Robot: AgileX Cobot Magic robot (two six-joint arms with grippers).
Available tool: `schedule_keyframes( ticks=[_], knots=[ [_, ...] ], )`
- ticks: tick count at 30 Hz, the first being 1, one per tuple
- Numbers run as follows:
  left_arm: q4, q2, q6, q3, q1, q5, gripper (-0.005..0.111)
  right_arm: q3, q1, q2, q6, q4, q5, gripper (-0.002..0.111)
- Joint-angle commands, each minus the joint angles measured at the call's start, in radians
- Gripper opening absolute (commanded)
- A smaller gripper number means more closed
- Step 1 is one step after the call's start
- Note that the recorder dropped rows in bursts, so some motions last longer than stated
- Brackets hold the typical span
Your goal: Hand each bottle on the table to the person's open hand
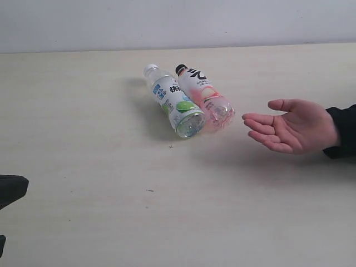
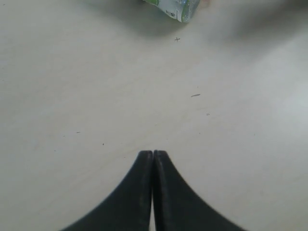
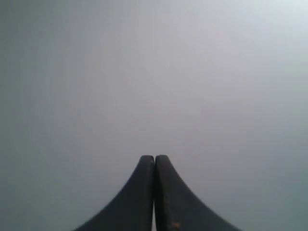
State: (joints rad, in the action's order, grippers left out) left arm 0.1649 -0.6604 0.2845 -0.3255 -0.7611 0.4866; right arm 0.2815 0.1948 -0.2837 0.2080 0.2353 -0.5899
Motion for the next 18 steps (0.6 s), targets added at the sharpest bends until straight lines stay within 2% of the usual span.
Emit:
schedule_keyframes(
  ticks=[1,7,10,15,18],
  knots=[
    [0.007,0.009,0.007,0.003,-0.005,-0.002,0.003,0.243,-0.002,-0.297,0.002,-0.095,0.244,0.000],
    [0.007,0.009,0.007,0.003,-0.005,-0.002,0.003,0.649,-0.002,-0.762,-0.001,-0.166,0.763,0.000],
    [0.007,0.009,0.007,0.003,-0.005,-0.002,0.003,0.827,0.003,-0.968,-0.062,-0.163,1.018,0.000],
    [0.007,0.009,0.007,0.003,-0.005,-0.002,0.003,1.119,0.080,-1.293,-0.247,-0.057,1.419,0.000],
    [0.007,0.009,0.007,0.003,-0.005,-0.002,0.003,1.275,0.156,-1.465,-0.296,-0.046,1.564,0.000]
  ],
)
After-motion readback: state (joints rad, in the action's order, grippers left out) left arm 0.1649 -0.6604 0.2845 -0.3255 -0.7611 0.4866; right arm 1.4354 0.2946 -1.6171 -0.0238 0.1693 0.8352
